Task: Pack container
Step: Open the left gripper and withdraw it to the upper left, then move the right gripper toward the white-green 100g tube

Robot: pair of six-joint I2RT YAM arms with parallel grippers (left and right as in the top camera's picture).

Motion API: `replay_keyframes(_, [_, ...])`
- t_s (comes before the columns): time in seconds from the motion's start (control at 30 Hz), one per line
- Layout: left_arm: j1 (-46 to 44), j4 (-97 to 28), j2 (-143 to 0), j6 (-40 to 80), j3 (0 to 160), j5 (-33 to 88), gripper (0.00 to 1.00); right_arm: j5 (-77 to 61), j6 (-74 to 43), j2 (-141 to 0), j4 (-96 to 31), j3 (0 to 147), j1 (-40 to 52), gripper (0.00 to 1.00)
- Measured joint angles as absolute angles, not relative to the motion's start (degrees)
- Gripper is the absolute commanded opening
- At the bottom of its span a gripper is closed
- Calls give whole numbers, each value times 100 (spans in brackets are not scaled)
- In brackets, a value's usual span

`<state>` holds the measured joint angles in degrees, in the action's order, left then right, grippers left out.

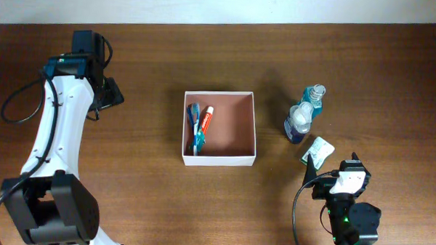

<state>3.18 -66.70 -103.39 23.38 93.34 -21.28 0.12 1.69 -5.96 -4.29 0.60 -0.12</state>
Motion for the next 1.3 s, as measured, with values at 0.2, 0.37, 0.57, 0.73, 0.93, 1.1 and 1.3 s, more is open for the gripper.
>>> replay_keyframes(0.2, [318,-6670,-10337,2335,9334,-2128,99,12,172,-596,-298,58,-12,98])
replay_keyframes(0.37, [318,-6670,-10337,2338,9334,-2128,99,-263,-5,-596,-375,58,-12,98])
replay_keyframes(0.57, [318,-6670,-10339,2335,9334,-2128,100,-1090,-906,-596,-268,58,-12,98])
replay_keyframes(0.73, [318,-6670,-10337,2338,9334,-2126,99,-1820,-2003,-596,-189,58,-12,98])
replay_keyframes(0.93, [318,-6670,-10339,2338,9334,-2128,99,-2617,-2976,-596,-189,60,-12,98])
replay_keyframes(1.1, [318,-6670,-10337,2338,9334,-2126,99,-3197,-3406,-596,-395,327,-12,98])
replay_keyframes(1.3, [318,-6670,-10339,2335,9334,-2128,99,-3420,-3426,-596,-1190,1337,-12,98])
